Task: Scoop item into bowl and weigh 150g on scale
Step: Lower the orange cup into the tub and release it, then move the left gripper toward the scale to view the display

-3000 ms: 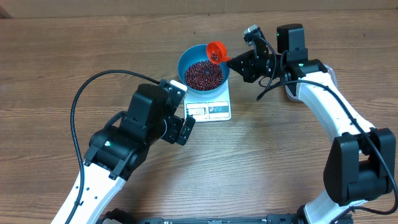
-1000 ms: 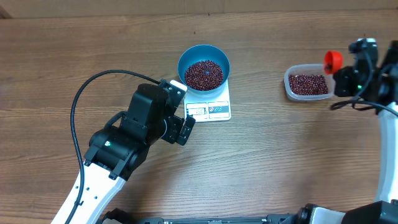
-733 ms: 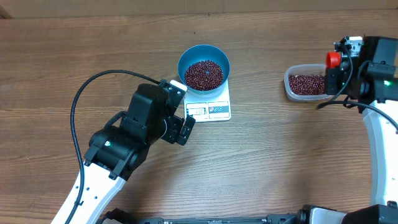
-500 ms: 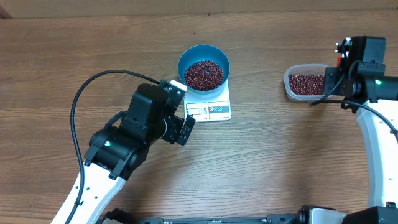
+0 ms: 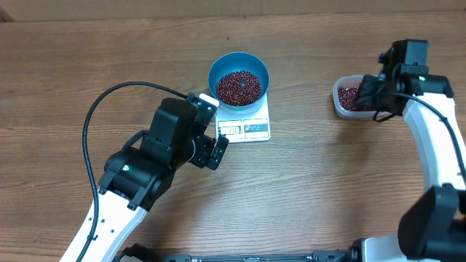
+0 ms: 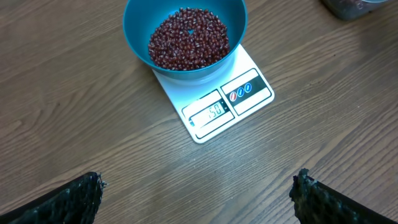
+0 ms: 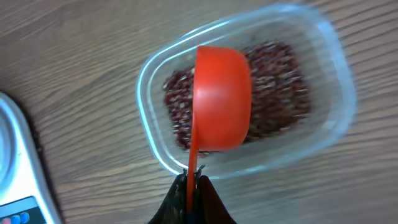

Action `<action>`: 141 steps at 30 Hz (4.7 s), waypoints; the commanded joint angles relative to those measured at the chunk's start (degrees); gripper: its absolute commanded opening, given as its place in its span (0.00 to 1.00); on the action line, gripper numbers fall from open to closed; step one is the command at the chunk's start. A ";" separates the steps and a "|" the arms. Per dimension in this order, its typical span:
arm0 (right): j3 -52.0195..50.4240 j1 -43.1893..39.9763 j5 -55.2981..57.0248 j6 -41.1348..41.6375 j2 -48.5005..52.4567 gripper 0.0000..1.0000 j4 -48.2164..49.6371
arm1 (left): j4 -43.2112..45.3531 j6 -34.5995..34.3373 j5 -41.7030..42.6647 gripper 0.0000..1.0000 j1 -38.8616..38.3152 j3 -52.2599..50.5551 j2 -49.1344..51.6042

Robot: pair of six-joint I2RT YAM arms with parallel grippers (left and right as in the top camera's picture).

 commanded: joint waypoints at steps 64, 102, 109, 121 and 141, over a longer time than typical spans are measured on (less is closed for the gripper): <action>-0.31 0.24 10.93 -3.23 -23.30 1.00 -12.94 | 0.09 0.90 0.85 1.00 0.35 0.76 -0.55; -0.31 0.24 10.93 -3.23 -23.30 1.00 -12.92 | 8.92 -43.58 -1.57 1.00 -12.61 0.74 21.94; -0.31 0.24 10.93 -3.23 -23.30 1.00 -12.94 | 5.84 -43.58 -7.85 1.00 -13.60 0.74 25.07; -0.31 0.24 10.91 -3.23 -23.30 1.00 -12.94 | 6.05 -43.56 -8.20 0.99 -13.62 0.74 25.07; -0.31 0.24 10.93 -3.23 -23.30 1.00 -12.94 | 0.33 -45.03 -10.12 1.00 -13.64 0.74 25.09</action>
